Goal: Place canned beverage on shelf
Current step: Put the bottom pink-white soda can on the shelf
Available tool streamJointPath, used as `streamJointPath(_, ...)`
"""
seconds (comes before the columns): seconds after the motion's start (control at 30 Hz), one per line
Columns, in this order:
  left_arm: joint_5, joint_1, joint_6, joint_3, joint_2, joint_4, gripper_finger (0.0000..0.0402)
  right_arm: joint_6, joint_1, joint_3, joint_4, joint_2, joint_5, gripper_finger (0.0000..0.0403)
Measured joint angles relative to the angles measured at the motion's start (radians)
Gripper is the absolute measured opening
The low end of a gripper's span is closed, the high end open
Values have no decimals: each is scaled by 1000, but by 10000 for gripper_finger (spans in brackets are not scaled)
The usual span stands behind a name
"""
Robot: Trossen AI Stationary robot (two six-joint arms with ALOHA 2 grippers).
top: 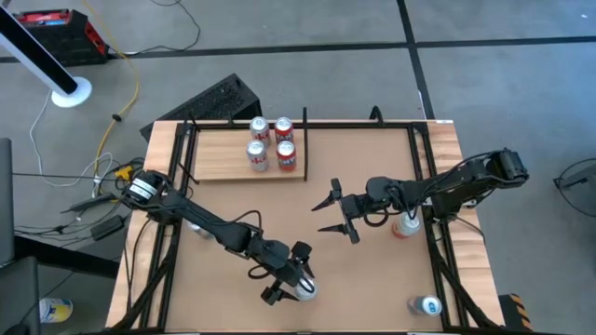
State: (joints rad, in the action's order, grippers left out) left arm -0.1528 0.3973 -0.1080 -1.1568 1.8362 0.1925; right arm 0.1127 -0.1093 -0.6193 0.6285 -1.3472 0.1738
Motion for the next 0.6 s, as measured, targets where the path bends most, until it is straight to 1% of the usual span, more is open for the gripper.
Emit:
streamJointPath(0.07,0,0,0,0,0,0,339,0,0,0,0,0,0,297)
streamJointPath(0.13,1,0,-1,0,0,0,323,0,0,0,0,0,0,297)
streamJointPath(0.37,9,0,0,0,-2,2,233,0,0,0,0,0,0,297)
streamJointPath(0.6,4,0,20,2,-21,0,229,0,0,0,0,0,0,297)
